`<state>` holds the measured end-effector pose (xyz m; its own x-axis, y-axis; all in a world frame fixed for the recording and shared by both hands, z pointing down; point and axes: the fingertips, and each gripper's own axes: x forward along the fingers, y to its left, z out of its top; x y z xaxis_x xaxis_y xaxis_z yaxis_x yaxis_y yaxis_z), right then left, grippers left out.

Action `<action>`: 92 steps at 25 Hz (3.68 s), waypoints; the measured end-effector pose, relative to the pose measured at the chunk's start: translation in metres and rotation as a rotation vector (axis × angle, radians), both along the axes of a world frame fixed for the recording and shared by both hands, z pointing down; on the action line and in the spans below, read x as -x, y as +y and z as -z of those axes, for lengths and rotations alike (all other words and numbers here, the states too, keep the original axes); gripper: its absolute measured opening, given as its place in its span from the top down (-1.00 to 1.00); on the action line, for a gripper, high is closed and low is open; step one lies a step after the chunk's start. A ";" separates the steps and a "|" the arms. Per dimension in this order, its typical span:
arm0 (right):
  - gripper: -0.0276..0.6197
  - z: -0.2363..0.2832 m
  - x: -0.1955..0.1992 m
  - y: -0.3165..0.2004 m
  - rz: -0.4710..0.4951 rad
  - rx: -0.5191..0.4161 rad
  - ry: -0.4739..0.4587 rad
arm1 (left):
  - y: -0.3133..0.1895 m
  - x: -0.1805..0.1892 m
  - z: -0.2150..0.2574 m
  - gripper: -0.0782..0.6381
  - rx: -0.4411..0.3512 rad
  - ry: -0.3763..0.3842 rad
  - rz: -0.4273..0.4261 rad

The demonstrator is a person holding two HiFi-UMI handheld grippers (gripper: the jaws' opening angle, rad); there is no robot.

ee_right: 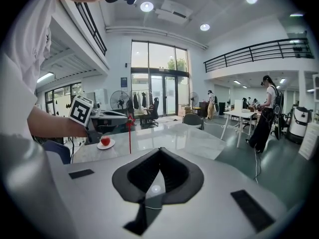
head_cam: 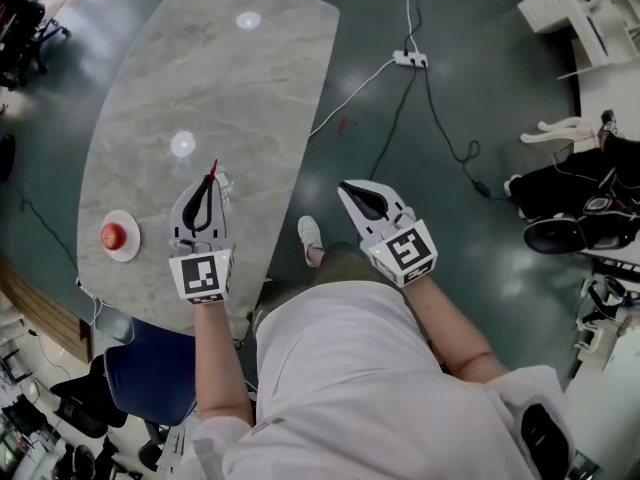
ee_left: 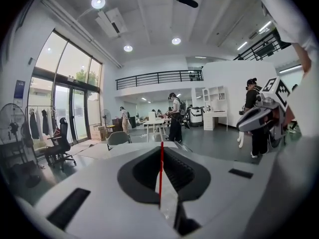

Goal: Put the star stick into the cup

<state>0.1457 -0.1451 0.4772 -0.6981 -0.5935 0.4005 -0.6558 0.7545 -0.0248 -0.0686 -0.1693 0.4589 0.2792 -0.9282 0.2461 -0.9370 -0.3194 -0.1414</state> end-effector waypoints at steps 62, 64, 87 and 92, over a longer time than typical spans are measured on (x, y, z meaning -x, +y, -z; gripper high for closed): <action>0.88 -0.003 -0.025 0.003 -0.026 0.020 0.036 | 0.005 -0.060 -0.071 0.60 0.147 -0.075 -0.122; 0.88 0.000 -0.019 0.003 -0.008 0.015 0.028 | 0.008 -0.055 -0.061 0.60 0.135 -0.070 -0.107; 0.88 0.047 0.177 0.063 0.486 -0.072 -0.127 | 0.158 0.108 0.065 0.70 -0.045 0.038 0.348; 0.88 0.064 0.219 0.084 0.613 -0.082 -0.157 | 0.199 0.140 0.073 0.74 -0.061 0.050 0.479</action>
<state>-0.0733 -0.0609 0.4132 -0.9673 -0.0918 0.2365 -0.0973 0.9952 -0.0117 -0.2091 0.0300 0.3855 -0.1727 -0.9676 0.1844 -0.9828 0.1568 -0.0978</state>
